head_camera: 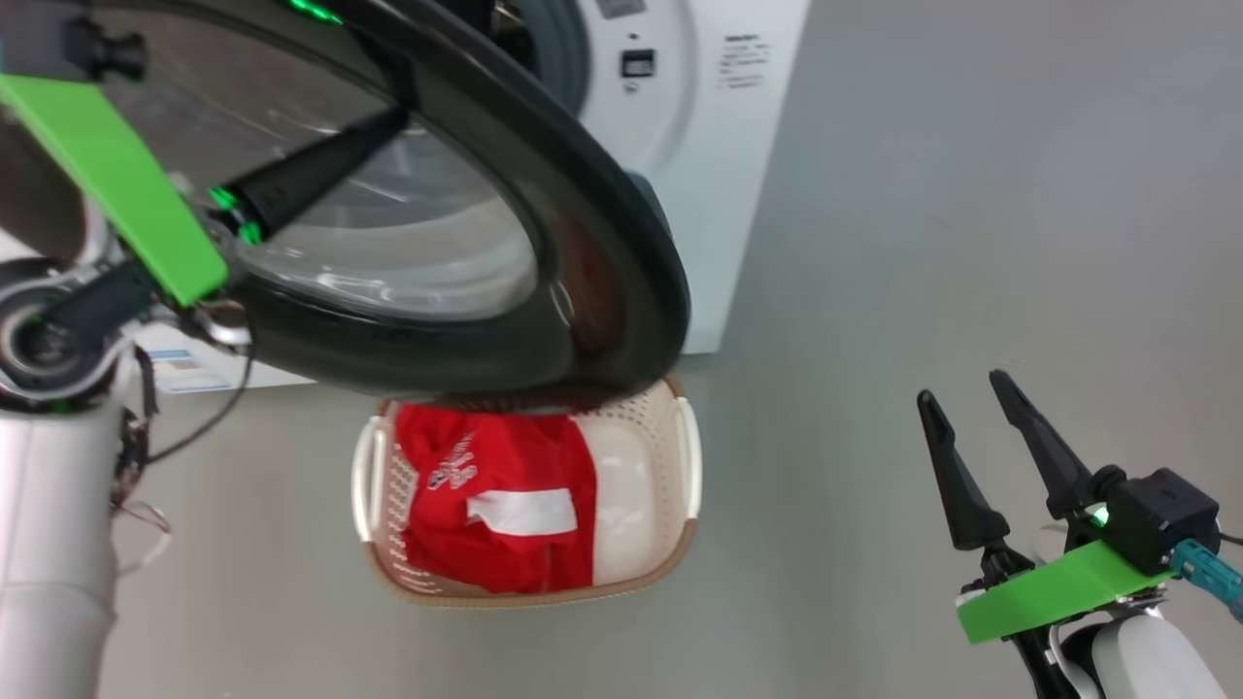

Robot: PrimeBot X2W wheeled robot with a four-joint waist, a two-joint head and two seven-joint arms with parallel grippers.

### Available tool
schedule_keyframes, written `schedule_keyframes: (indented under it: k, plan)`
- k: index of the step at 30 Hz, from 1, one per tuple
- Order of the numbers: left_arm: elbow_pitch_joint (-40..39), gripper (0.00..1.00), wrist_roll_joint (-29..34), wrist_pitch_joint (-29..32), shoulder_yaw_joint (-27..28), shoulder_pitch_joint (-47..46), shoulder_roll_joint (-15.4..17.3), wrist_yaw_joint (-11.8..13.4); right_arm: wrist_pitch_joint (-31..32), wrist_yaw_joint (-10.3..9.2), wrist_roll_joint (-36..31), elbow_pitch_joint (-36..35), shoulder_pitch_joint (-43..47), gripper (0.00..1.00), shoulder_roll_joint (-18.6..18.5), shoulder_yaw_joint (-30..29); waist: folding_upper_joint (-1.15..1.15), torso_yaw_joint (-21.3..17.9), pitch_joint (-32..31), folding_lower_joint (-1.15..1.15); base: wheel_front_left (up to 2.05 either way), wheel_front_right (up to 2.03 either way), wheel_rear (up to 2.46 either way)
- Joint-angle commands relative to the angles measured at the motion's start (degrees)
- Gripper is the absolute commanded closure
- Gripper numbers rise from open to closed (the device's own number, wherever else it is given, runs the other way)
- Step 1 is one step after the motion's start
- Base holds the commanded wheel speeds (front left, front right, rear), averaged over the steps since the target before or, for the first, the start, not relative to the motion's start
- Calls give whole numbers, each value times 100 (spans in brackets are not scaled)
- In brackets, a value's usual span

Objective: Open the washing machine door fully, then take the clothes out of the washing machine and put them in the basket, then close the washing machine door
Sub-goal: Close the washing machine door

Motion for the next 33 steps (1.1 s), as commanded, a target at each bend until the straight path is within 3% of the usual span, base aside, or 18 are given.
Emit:
schedule_keyframes:
  k: [1,12,23,26,28,33]
  plan:
    - [-71,100,28,-116,170,-337,302,-60,-69,36,-49,-152,-106,0,-13,103,0,-233,184,0,0,0,0]
    - [590,100,12,-956,56,-772,685,-60,-69,36,-51,-153,-155,0,61,53,0,-586,274,0,0,0,0]
    - [680,100,-338,-1292,-313,-617,886,-60,-69,36,-70,-143,-147,0,35,3,0,-446,153,0,0,0,0]
    - [580,56,-433,-1426,-352,-371,959,-60,-69,36,-68,-126,-98,0,13,38,0,-342,59,0,0,0,0]
    - [528,0,-463,-1584,-364,-166,998,-60,-69,36,-65,-117,-70,0,-8,50,0,-263,4,0,0,0,0]
    - [371,0,-561,-1914,-444,413,1083,-60,-69,36,-60,-103,1,0,-85,71,0,-50,-147,0,0,0,0]
